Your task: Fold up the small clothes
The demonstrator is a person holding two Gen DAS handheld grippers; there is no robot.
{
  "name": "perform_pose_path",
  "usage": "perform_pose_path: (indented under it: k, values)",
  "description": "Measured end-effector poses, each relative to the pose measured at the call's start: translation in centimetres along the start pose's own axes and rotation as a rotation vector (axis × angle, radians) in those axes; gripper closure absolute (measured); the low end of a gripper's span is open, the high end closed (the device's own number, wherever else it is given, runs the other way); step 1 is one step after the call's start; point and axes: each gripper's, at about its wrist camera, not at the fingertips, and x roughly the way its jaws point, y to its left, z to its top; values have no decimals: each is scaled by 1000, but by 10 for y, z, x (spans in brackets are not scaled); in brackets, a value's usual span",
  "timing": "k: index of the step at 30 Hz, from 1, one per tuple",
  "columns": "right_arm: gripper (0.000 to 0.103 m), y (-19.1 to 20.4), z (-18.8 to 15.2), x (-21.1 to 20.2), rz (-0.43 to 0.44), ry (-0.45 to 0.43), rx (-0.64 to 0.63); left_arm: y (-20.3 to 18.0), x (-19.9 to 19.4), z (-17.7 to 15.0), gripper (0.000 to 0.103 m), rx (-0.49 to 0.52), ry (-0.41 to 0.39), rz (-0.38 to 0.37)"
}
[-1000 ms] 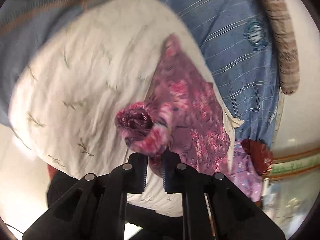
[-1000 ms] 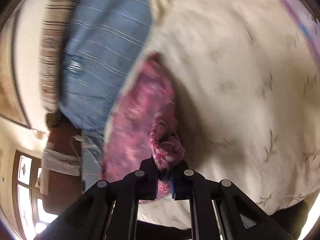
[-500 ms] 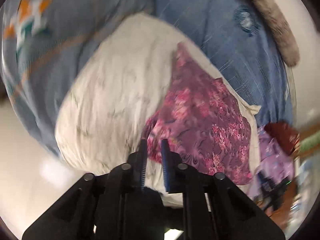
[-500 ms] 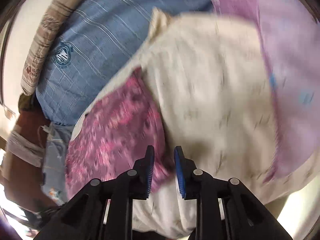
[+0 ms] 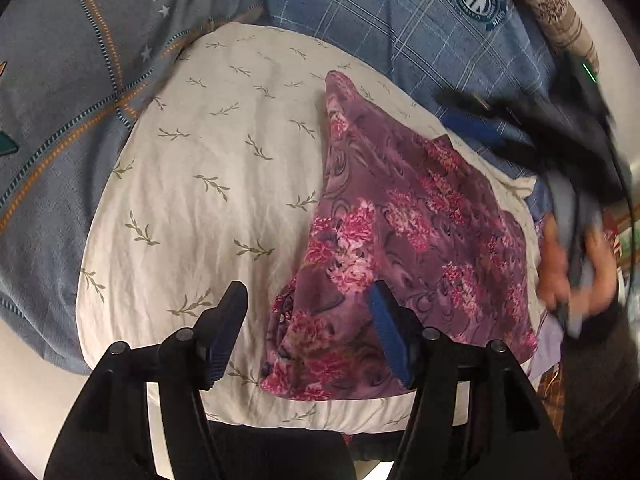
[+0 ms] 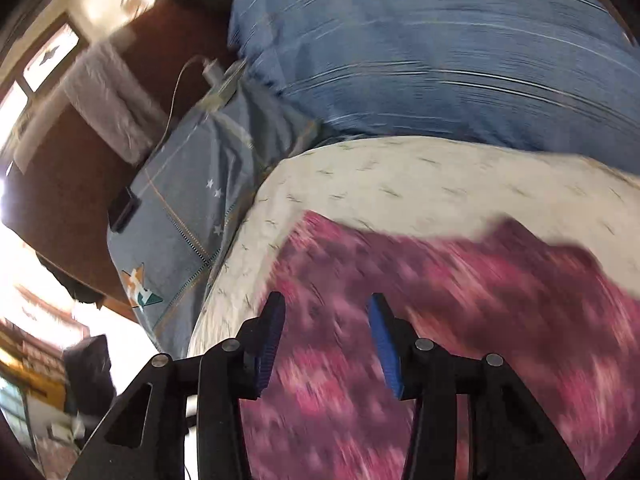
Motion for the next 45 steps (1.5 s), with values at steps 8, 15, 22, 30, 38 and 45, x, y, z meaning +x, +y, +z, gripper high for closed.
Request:
perform_pose_path:
  k: [8,15,22,30,38,45]
  values:
    - [40,13,53,118,39,214,-53,0,10,6,41,75,23,-9]
    - [103,59,59,115,-28,108,-246,6,16,9,57,35,6,-4]
    - [45,15,74,122,-13,147,-77,12,15,5,57,28,23,-39]
    - [73,18,53,146,51,299,-190,14,9,6,56,27,33,-39]
    - [93,54,59,112,-123,107,-328,16,17,9,52,20,25,35]
    - [80,21,43,122,-113,123,-141,-3,5,7,52,75,0,136]
